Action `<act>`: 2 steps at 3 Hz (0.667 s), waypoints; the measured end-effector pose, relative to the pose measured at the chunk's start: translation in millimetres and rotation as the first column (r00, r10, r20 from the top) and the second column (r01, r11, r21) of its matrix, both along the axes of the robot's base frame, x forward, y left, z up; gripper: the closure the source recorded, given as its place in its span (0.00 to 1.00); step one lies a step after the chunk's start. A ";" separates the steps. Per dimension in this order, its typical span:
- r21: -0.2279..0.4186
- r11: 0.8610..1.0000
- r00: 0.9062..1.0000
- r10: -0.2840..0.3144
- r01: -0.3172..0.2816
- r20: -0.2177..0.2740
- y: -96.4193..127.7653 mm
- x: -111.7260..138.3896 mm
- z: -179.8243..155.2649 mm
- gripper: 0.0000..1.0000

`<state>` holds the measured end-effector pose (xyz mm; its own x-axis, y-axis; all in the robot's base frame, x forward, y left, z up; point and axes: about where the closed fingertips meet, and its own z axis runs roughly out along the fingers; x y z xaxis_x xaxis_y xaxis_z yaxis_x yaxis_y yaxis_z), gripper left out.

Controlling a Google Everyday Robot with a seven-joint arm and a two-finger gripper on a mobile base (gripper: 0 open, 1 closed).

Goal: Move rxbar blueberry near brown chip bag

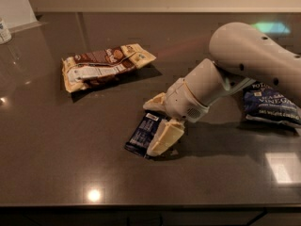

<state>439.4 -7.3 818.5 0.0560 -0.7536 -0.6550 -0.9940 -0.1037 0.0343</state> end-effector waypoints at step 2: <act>0.031 0.999 0.999 -0.023 0.022 0.031 -3.6 7.0 15.3 0.84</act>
Offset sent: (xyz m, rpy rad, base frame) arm 0.0170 -0.0095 0.0275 0.0565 -0.0530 -0.0552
